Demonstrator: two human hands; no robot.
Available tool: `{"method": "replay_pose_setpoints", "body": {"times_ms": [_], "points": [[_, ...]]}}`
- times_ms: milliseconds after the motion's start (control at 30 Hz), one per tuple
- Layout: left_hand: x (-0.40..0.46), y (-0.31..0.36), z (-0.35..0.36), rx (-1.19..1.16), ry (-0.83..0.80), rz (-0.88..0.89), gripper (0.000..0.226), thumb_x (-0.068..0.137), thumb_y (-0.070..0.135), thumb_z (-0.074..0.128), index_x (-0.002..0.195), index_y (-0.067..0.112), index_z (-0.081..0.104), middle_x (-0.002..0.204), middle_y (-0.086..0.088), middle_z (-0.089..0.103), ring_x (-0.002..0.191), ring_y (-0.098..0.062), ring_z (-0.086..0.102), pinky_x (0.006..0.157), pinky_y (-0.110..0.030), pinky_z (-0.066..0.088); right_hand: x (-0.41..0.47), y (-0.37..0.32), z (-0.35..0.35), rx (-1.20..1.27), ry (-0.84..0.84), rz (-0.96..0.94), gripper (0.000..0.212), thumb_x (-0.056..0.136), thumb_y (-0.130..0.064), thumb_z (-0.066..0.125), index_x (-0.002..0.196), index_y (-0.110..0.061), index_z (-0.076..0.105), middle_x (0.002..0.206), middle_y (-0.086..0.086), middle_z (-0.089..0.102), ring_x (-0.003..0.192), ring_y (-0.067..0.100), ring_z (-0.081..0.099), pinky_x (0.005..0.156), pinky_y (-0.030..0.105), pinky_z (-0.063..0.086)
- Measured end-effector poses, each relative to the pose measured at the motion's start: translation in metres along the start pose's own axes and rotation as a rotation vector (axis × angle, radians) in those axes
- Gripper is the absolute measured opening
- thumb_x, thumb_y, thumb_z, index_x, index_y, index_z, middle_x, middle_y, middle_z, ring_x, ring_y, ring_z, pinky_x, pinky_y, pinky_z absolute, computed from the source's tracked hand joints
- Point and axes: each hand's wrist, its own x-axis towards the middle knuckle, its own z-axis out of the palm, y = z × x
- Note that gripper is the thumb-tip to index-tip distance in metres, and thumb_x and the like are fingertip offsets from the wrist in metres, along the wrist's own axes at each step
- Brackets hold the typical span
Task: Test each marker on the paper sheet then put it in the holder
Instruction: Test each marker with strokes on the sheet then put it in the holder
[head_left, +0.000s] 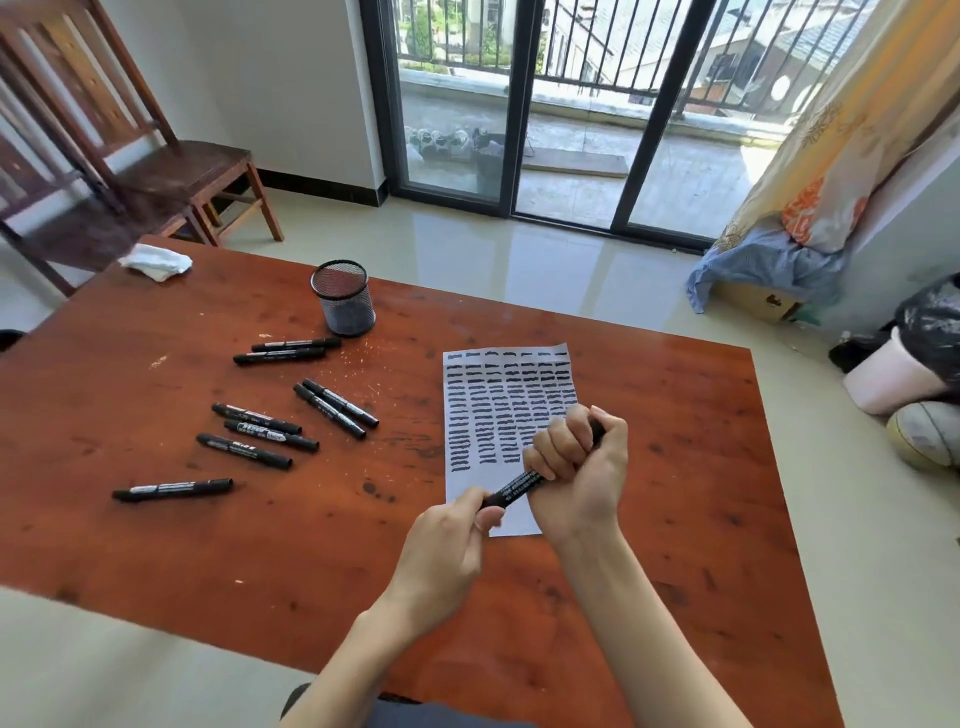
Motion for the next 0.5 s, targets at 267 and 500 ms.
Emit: {"method": "replay_pose_setpoints", "body": {"times_ms": [267, 500], "points": [[0.002, 0.012, -0.044, -0.271, -0.005, 0.018, 0.028, 0.09, 0.043, 0.034, 0.073, 0.025, 0.046, 0.052, 0.014, 0.046, 0.047, -0.003, 0.038, 0.048, -0.013, 0.025, 0.0, -0.003, 0.048, -0.052, -0.335, 0.129, 0.03, 0.075, -0.022, 0.031, 0.047, -0.023, 0.021, 0.042, -0.007, 0.007, 0.038, 0.011, 0.004, 0.035, 0.019, 0.012], [-0.009, -0.053, 0.005, -0.528, 0.118, -0.394, 0.043, 0.092, 0.052, 0.035, 0.073, 0.016, 0.049, 0.05, 0.011, 0.042, 0.046, -0.007, 0.035, 0.048, -0.025, 0.029, 0.044, 0.07, 0.013, -0.38, -0.201, 0.213, 0.04, 0.095, -0.034, 0.038, 0.058, -0.016, 0.039, 0.045, -0.006, 0.032, 0.039, 0.008, 0.028, 0.043, 0.021, 0.03]]}}
